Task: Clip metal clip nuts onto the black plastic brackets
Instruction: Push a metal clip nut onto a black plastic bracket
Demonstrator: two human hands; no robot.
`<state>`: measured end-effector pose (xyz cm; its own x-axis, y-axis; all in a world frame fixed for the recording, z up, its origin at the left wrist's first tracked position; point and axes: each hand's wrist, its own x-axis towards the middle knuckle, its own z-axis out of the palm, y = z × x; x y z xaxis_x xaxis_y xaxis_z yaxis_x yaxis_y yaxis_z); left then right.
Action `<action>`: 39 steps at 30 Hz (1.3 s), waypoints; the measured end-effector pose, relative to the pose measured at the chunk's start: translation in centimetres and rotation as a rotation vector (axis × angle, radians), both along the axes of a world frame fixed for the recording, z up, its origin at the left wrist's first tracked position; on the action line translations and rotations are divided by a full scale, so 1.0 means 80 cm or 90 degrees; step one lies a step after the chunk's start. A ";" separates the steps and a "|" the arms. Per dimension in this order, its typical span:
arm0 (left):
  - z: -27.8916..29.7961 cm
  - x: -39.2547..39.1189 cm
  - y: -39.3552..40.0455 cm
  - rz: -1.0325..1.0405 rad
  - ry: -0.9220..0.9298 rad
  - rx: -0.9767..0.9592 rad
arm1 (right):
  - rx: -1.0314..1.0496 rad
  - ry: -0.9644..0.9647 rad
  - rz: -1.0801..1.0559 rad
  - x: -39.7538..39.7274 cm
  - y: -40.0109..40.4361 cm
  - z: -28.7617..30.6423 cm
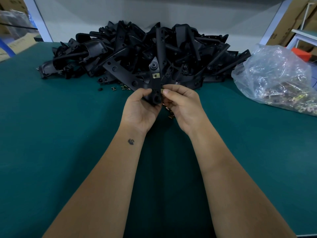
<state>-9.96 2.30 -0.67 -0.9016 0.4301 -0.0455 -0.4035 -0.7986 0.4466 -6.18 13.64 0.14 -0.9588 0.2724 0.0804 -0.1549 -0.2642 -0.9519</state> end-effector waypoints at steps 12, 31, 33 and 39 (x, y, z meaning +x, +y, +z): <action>-0.006 -0.003 0.002 0.012 0.086 -0.140 | -0.130 -0.048 0.008 -0.001 0.004 0.000; -0.013 0.003 0.014 0.029 0.192 -0.269 | -0.095 -0.060 -0.044 0.003 -0.001 0.005; -0.014 0.003 0.014 0.032 0.196 -0.273 | -0.071 -0.058 -0.045 0.004 -0.001 0.005; -0.016 0.002 0.015 0.035 0.198 -0.274 | -0.014 -0.048 -0.039 0.005 -0.001 0.004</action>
<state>-9.82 3.51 -1.95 -0.9213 0.3832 0.0658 -0.1621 -0.5325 0.8307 -5.79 13.58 0.44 -0.9433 0.3320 0.0020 -0.0996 -0.2774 -0.9556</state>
